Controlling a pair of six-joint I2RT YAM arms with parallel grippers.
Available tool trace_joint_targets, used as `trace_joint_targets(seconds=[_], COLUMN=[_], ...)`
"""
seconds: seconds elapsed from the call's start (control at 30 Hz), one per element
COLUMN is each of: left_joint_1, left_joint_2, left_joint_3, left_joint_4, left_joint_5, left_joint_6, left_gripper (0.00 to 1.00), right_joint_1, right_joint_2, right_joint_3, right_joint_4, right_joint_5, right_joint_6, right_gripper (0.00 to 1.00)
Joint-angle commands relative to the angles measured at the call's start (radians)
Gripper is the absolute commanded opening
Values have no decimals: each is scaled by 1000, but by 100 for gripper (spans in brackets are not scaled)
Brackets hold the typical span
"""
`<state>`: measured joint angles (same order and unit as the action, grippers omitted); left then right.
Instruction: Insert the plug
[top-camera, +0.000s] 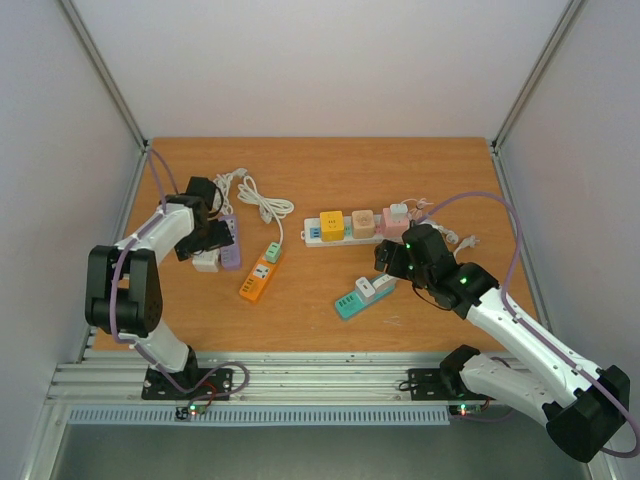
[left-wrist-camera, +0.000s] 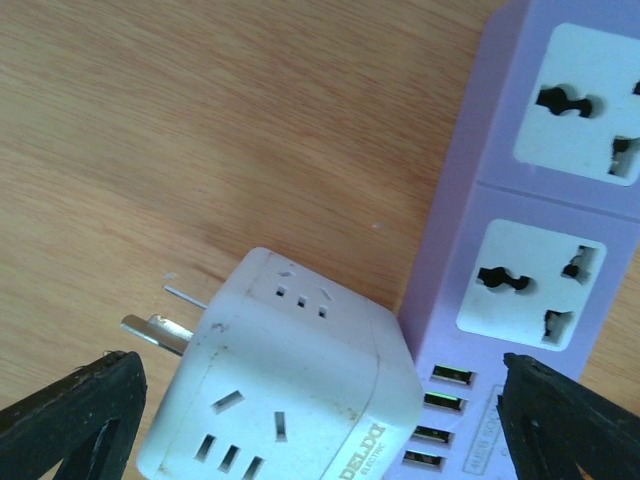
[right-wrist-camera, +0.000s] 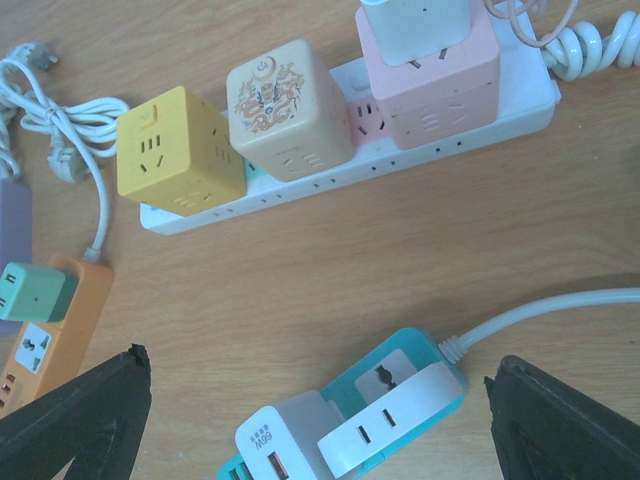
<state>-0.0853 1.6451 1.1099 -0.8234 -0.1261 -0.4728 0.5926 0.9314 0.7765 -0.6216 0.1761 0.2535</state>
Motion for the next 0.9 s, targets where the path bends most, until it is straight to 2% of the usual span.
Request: trace_joint_targets(seconds=[0.0, 0.3, 0.47, 0.7, 0.87], left_joint_1=[4, 4, 4, 4, 4], left_joint_2=[16, 14, 11, -67, -138], left_joint_3=[-39, -60, -62, -70, -68], left_joint_4=[-17, 5, 15, 16, 32], left_joint_5=[-56, -26, -35, -109, -94], left_joint_6=[-32, -60, -78, -113, -115], left_gripper=[93, 85, 75, 70, 66], right_joint_1=[-6, -6, -6, -5, -6], right_joint_2=[-8, -7, -8, -21, -31], right_joint_3=[-6, -11, -14, -23, -31], right_joint_4=[-1, 6, 5, 20, 34], right_joint_5=[21, 14, 16, 15, 11], right_joint_6=[3, 7, 11, 11, 8], right_gripper=[93, 93, 93, 92, 92])
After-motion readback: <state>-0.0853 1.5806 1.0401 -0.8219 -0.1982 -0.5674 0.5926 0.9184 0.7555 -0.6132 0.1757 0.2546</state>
